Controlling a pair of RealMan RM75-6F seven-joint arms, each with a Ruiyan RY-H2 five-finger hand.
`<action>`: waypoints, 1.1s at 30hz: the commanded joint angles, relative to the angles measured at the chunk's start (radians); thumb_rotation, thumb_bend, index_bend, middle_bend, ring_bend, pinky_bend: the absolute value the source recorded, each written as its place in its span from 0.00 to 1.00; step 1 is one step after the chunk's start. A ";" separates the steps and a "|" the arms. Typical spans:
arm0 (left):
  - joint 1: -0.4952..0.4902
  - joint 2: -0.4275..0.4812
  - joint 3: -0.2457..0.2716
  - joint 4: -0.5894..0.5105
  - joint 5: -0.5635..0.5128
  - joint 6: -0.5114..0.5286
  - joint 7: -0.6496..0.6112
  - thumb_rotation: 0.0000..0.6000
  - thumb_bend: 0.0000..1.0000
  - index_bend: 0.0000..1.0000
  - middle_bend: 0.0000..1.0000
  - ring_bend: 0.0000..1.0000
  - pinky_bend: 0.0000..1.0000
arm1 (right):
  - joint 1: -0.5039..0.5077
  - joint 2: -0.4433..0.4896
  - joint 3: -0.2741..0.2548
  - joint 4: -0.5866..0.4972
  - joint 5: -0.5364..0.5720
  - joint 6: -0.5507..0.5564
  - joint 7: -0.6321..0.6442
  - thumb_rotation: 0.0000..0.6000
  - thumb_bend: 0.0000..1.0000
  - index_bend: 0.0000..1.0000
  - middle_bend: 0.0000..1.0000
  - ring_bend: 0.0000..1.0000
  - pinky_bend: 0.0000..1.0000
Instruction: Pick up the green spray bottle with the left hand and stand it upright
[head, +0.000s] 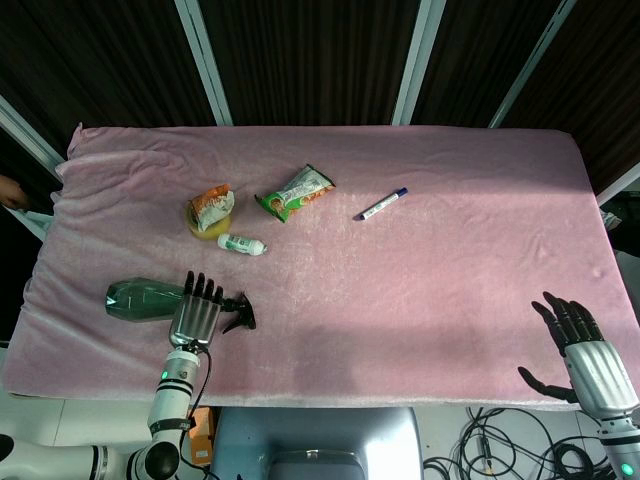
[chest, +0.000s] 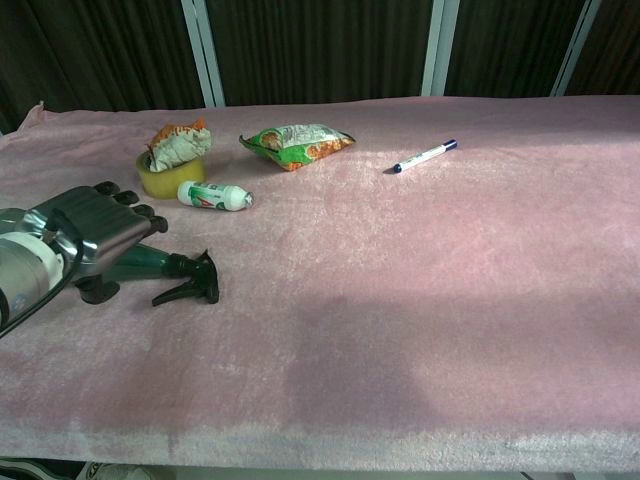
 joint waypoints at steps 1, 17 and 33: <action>-0.015 -0.003 0.005 0.005 -0.012 0.008 -0.007 1.00 0.36 0.13 0.09 0.00 0.00 | 0.001 -0.001 -0.001 -0.001 -0.001 -0.001 -0.003 1.00 0.37 0.00 0.00 0.00 0.00; -0.072 -0.028 0.034 0.130 -0.086 -0.043 -0.085 1.00 0.36 0.33 0.13 0.02 0.00 | -0.001 0.002 -0.001 -0.001 -0.003 0.003 0.002 1.00 0.37 0.00 0.00 0.00 0.00; -0.037 0.043 0.125 0.115 0.295 0.007 -0.391 1.00 0.47 0.71 0.68 0.45 0.14 | -0.004 0.001 -0.003 0.001 -0.006 0.007 0.002 1.00 0.37 0.00 0.00 0.00 0.00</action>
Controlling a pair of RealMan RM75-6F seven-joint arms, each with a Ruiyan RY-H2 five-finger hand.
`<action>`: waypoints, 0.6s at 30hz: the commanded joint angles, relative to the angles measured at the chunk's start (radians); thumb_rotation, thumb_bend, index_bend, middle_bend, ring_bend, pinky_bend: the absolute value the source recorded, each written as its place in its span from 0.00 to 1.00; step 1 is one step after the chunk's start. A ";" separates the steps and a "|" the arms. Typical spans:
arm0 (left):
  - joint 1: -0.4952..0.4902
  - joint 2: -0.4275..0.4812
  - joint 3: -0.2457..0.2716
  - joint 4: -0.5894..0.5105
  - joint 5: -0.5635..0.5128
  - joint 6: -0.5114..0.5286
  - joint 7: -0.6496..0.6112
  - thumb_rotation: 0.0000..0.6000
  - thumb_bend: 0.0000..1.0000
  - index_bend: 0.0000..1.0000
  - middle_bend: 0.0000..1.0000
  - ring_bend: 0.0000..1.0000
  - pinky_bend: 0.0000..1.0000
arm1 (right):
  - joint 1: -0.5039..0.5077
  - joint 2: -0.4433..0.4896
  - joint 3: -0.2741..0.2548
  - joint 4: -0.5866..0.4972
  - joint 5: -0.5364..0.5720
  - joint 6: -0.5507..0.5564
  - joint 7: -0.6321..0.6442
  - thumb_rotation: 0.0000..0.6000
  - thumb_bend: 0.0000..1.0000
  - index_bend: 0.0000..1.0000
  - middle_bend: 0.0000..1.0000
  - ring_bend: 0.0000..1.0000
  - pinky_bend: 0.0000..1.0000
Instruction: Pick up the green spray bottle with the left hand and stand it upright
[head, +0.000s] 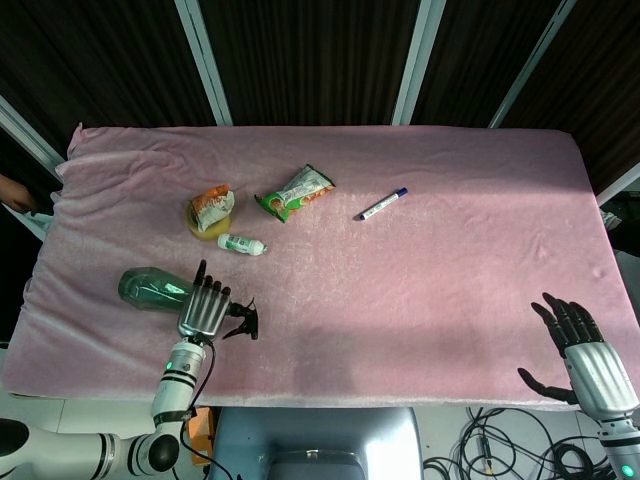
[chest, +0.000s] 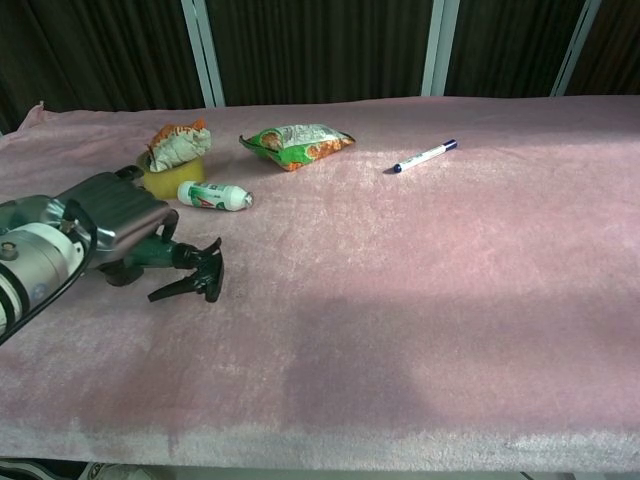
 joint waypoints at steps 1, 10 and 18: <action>0.036 0.057 0.035 -0.034 0.182 0.053 -0.158 1.00 0.48 0.73 0.71 0.47 0.15 | 0.000 -0.001 -0.001 0.000 0.000 -0.001 -0.003 1.00 0.37 0.00 0.00 0.00 0.00; 0.113 0.200 -0.037 -0.155 0.454 0.165 -0.624 1.00 0.49 0.77 0.80 0.57 0.27 | 0.003 -0.011 -0.003 -0.007 0.000 -0.013 -0.025 1.00 0.37 0.00 0.00 0.00 0.00; 0.165 0.278 -0.176 -0.314 0.384 0.113 -1.107 1.00 0.49 0.78 0.81 0.57 0.30 | 0.008 -0.014 -0.005 -0.010 0.000 -0.026 -0.038 1.00 0.37 0.00 0.00 0.00 0.00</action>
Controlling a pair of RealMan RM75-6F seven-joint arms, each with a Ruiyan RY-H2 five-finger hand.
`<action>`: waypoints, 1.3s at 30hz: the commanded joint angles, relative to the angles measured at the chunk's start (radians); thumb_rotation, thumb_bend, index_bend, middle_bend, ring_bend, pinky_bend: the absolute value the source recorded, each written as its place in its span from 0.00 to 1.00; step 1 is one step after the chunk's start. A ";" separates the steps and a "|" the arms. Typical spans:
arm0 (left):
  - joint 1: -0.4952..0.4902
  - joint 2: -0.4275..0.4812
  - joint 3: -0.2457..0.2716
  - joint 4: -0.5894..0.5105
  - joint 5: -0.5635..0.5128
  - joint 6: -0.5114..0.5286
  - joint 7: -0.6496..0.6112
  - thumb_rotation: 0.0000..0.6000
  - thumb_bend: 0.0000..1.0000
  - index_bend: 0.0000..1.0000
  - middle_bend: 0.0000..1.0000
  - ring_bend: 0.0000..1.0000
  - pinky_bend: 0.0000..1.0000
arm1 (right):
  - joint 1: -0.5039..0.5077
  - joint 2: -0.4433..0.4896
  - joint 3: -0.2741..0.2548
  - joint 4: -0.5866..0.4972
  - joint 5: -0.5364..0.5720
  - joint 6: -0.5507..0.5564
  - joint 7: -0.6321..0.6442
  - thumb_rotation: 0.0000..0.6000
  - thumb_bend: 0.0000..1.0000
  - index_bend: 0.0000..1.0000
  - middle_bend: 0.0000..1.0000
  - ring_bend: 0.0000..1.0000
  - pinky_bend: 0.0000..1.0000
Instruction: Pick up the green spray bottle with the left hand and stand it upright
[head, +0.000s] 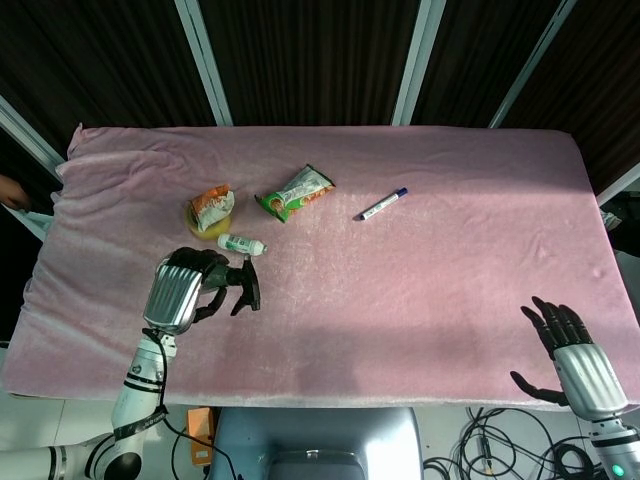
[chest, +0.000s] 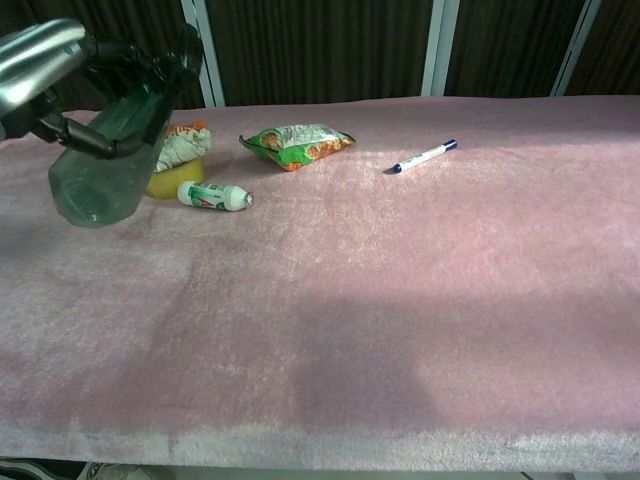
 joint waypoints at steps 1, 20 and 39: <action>0.056 0.086 -0.124 -0.133 -0.051 -0.036 -0.346 1.00 0.49 0.77 0.81 0.57 0.30 | 0.000 0.001 0.001 0.000 0.001 0.002 0.002 1.00 0.37 0.00 0.00 0.00 0.00; 0.104 0.051 -0.175 0.049 -0.166 -0.237 -0.728 1.00 0.49 0.77 0.81 0.57 0.29 | 0.002 -0.002 0.001 -0.001 0.007 -0.006 -0.008 1.00 0.37 0.00 0.00 0.00 0.00; 0.115 0.041 -0.141 0.164 -0.036 -0.283 -0.814 1.00 0.43 0.56 0.57 0.34 0.11 | 0.001 -0.004 0.001 -0.002 0.008 -0.005 -0.014 1.00 0.37 0.00 0.00 0.00 0.00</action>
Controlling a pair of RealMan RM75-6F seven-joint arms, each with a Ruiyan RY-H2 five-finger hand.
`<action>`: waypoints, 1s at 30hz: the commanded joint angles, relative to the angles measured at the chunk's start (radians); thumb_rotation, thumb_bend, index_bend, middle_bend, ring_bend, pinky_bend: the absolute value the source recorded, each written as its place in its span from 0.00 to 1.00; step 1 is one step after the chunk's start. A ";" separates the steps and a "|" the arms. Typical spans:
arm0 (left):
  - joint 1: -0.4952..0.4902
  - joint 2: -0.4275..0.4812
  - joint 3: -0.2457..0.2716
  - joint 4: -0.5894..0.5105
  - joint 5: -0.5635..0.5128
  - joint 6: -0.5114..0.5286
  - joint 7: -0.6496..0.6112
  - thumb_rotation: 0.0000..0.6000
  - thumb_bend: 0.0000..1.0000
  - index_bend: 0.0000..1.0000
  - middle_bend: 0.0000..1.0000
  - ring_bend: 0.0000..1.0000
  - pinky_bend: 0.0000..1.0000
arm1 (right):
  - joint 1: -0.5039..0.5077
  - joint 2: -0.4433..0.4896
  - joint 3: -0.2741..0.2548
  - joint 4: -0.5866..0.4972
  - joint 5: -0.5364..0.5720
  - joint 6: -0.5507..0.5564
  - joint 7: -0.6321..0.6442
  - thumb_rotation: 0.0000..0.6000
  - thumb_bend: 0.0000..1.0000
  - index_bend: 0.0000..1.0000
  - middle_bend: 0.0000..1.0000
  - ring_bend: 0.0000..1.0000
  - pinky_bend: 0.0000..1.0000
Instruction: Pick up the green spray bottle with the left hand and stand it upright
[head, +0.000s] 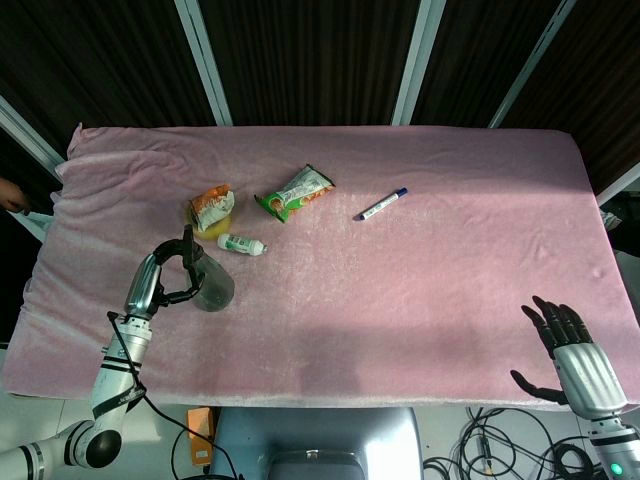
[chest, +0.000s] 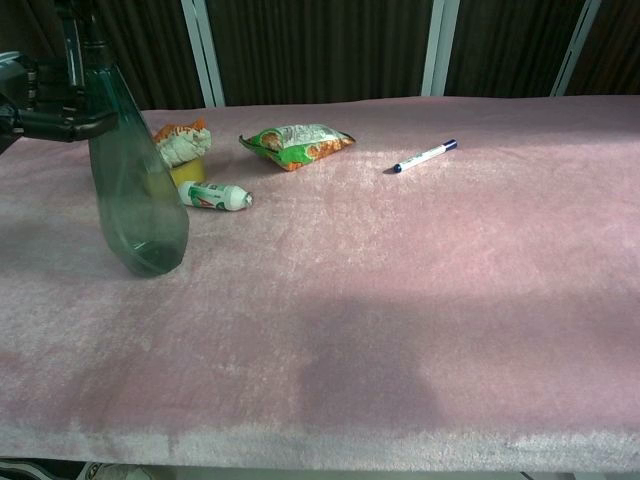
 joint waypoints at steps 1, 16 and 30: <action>0.000 0.005 0.000 0.014 0.003 -0.019 -0.020 1.00 0.43 0.54 0.57 0.34 0.11 | 0.000 0.000 0.000 0.000 0.000 0.000 -0.001 1.00 0.37 0.00 0.00 0.00 0.00; 0.004 0.015 0.018 0.058 0.074 -0.034 -0.079 1.00 0.40 0.23 0.38 0.16 0.03 | -0.001 -0.004 0.002 0.000 0.001 0.003 -0.004 1.00 0.37 0.00 0.00 0.00 0.00; 0.014 0.032 0.030 0.054 0.090 -0.028 -0.060 0.86 0.35 0.07 0.20 0.03 0.02 | -0.002 -0.006 0.001 0.001 0.000 0.005 -0.008 1.00 0.37 0.00 0.00 0.00 0.00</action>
